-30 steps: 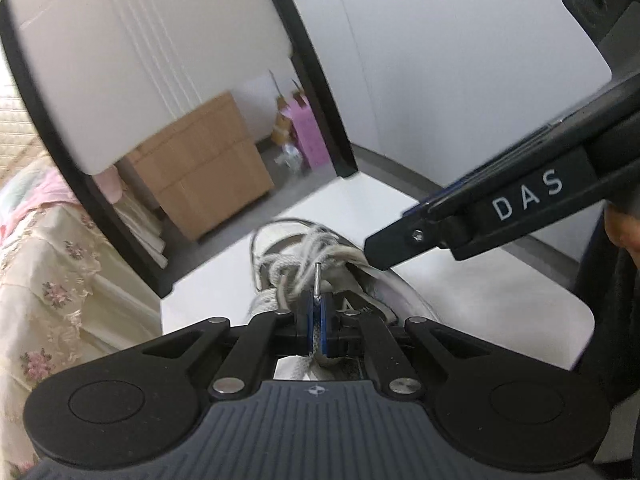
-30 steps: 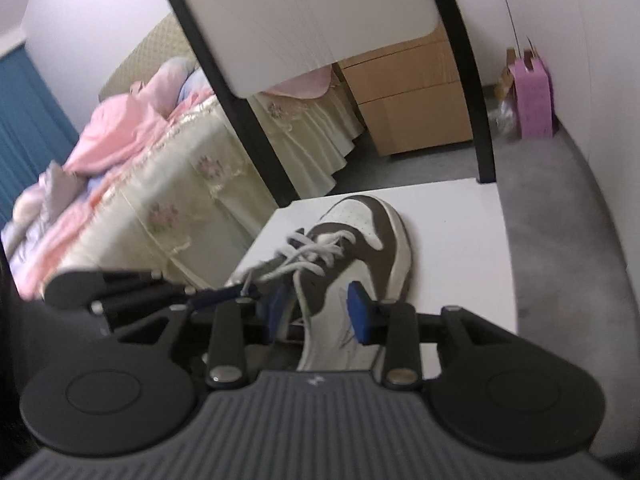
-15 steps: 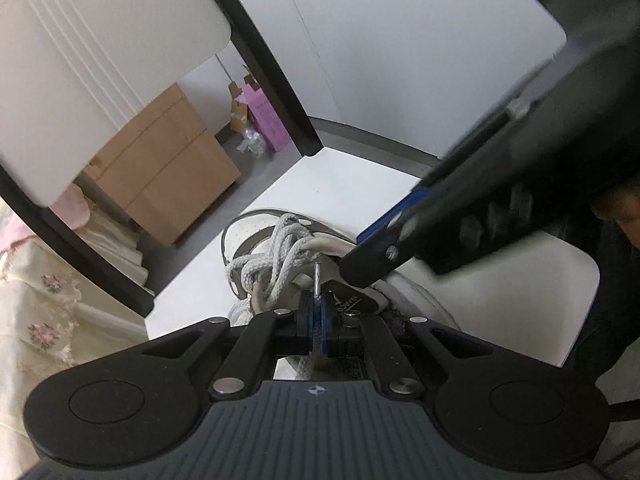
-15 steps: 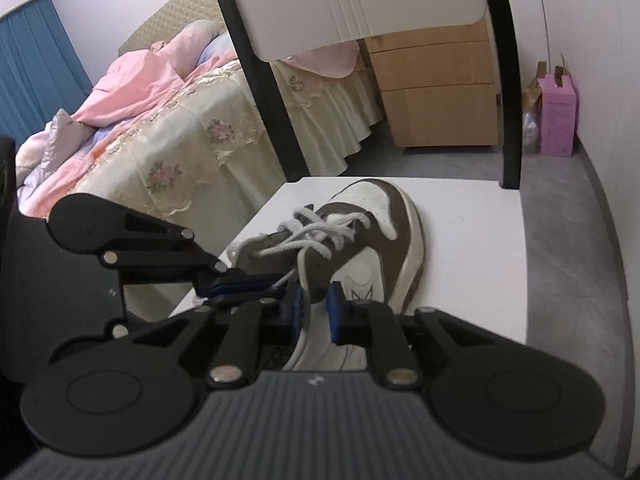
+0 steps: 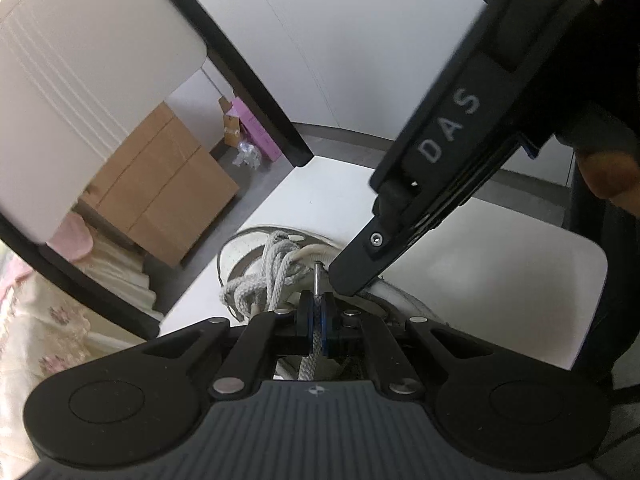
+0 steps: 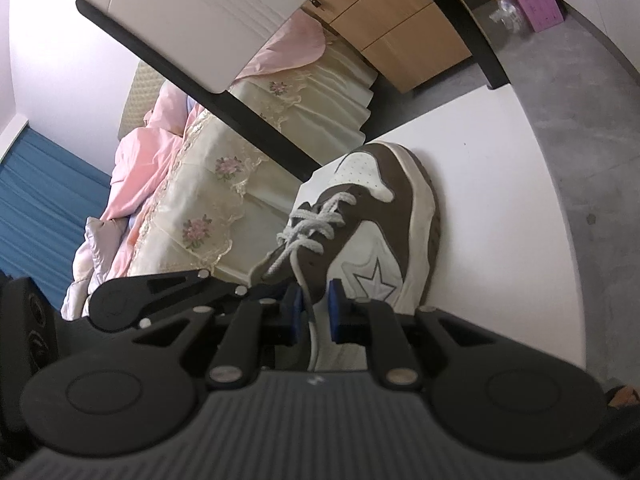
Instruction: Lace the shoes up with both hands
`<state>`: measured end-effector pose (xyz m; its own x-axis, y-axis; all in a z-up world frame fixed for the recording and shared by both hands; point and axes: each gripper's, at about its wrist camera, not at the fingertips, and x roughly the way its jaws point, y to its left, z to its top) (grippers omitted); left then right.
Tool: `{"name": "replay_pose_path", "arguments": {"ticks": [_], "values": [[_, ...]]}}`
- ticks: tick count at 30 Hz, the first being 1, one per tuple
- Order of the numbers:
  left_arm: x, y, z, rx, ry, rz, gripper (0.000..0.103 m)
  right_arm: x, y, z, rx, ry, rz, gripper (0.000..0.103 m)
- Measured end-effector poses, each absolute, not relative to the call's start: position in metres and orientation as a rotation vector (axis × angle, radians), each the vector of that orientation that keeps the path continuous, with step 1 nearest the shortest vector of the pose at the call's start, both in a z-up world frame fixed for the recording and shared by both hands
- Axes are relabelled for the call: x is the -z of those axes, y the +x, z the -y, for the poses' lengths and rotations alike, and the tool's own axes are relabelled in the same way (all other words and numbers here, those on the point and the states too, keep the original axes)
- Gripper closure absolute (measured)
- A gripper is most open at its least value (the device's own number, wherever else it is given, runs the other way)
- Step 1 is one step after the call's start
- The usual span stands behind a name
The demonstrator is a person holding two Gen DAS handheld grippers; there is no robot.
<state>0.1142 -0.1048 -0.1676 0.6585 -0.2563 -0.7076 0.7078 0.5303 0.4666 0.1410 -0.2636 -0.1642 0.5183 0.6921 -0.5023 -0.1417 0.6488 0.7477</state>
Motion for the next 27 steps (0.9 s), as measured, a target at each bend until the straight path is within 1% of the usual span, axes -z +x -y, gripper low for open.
{"name": "replay_pose_path", "arguments": {"ticks": [8, 16, 19, 24, 27], "values": [[0.169, 0.118, 0.109, 0.681, 0.915, -0.621, 0.099, 0.158, 0.138, 0.255, -0.554, 0.601, -0.87, 0.088], [0.161, 0.121, 0.1, 0.706, 0.872, -0.63, 0.099, 0.145, 0.13, 0.237, -0.546, 0.381, -0.813, 0.088], [0.159, 0.124, 0.096, 0.705, 0.867, -0.635, 0.099, 0.145, 0.13, 0.238, -0.544, 0.386, -0.804, 0.089], [0.165, 0.12, 0.108, 0.706, 0.908, -0.629, 0.099, 0.153, 0.137, 0.252, -0.548, 0.528, -0.841, 0.089], [0.167, 0.12, 0.11, 0.697, 0.925, -0.621, 0.099, 0.155, 0.137, 0.254, -0.549, 0.555, -0.845, 0.089]]}}
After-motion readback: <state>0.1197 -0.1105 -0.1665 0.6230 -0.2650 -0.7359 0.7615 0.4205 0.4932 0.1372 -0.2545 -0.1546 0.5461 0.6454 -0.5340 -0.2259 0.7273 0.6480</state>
